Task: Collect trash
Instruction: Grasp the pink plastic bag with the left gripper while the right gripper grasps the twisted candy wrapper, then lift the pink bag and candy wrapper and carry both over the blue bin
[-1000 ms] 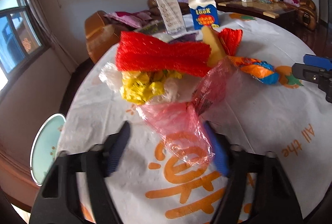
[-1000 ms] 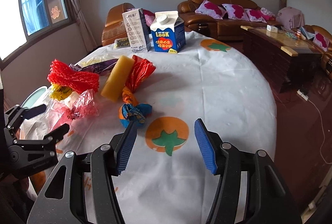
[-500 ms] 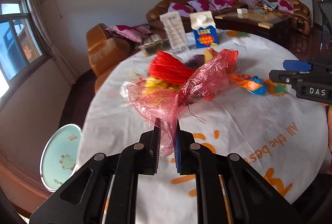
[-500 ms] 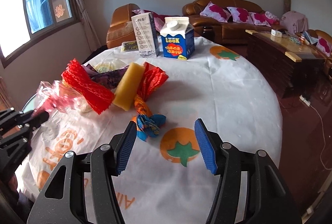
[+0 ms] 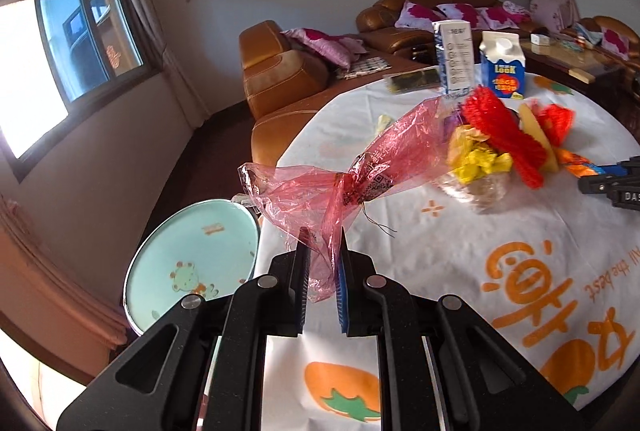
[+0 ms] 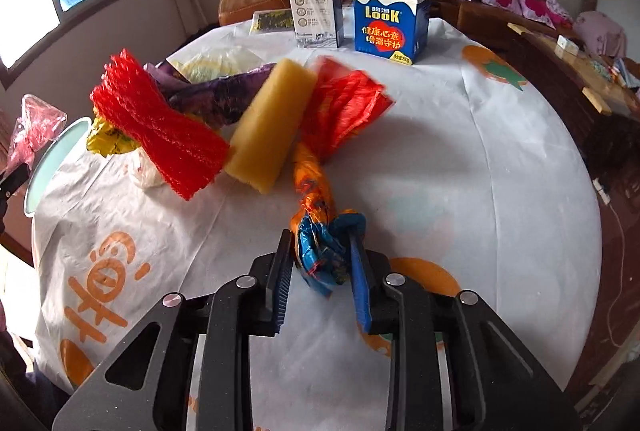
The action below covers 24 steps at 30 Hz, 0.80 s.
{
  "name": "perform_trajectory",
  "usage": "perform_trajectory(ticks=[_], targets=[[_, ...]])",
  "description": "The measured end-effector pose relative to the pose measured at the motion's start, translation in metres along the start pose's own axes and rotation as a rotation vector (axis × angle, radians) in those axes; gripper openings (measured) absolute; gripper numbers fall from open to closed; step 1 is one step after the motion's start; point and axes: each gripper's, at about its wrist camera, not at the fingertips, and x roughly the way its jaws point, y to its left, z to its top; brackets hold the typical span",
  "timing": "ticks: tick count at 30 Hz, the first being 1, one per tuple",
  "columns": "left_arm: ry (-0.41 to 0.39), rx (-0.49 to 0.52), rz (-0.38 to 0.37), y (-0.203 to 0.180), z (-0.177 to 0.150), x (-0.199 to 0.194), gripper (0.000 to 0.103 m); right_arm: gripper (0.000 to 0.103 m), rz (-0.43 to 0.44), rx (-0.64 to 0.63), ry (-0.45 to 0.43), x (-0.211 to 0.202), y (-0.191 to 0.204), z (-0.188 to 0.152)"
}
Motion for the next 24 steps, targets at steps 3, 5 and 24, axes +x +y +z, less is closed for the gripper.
perform_trajectory(ticks=[3,5,24], targets=[[-0.001,-0.014,0.024,0.011,-0.002,0.001,0.011,0.021,-0.023,0.003,-0.042,-0.012,-0.004,-0.002],[-0.001,-0.013,0.046,0.016,-0.003,0.002,0.011,0.02,-0.053,0.005,-0.084,-0.023,-0.007,-0.003],[0.047,-0.107,0.186,0.079,-0.007,0.015,0.011,0.02,0.099,-0.208,-0.289,-0.059,0.1,0.055]])
